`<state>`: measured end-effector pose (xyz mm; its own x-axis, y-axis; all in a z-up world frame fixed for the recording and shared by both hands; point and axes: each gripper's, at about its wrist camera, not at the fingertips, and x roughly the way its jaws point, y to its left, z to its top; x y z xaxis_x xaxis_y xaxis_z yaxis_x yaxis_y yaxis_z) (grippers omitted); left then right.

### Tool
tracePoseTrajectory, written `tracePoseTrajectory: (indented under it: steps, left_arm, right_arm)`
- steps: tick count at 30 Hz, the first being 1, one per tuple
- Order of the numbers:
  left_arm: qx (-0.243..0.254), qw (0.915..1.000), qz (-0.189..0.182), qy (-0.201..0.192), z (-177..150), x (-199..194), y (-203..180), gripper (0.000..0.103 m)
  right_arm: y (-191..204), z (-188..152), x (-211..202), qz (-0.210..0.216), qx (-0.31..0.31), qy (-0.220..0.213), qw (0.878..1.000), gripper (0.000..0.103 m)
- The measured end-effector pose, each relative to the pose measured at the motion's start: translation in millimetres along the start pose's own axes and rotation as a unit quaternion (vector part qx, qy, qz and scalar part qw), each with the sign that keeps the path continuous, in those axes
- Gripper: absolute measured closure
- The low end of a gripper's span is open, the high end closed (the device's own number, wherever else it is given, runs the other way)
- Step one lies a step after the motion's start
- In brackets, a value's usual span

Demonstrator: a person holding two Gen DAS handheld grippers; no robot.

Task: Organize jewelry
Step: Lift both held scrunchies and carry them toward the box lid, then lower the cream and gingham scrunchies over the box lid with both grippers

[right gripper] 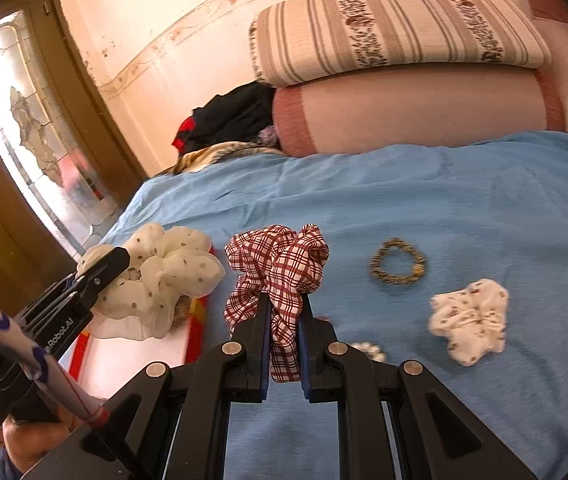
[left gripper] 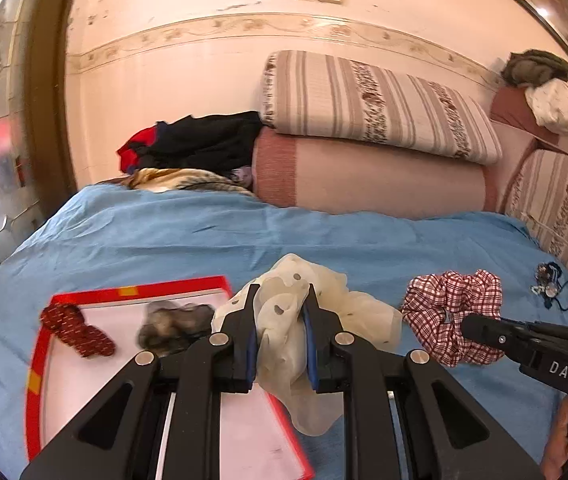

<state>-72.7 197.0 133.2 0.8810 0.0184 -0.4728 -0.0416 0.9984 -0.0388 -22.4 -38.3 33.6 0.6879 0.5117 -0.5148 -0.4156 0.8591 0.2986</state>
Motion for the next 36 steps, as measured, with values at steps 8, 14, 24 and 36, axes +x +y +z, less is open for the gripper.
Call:
tracePoseTrajectory:
  steps: [8, 14, 24, 36]
  left_arm:
    - [-0.037, 0.9987, 0.036, -0.002, -9, -23, 48, 0.085]
    - [-0.07, 0.9953, 0.066, 0.005, -20, -38, 90, 0.085]
    - [-0.099, 0.9888, 0.108, 0.026, -34, -32, 140, 0.085]
    - [-0.116, 0.9827, 0.134, 0.054, -45, -16, 169, 0.085]
  right_arm:
    - [46, -5, 10, 0.034, -0.016, 0.015, 0.999, 0.091]
    - [92, -10, 26, 0.06, -0.046, 0.03, 0.997, 0.091]
    - [138, -19, 56, 0.087, -0.068, 0.062, 0.992, 0.091]
    - [152, -23, 94, 0.082, -0.075, 0.09, 0.99, 0.091]
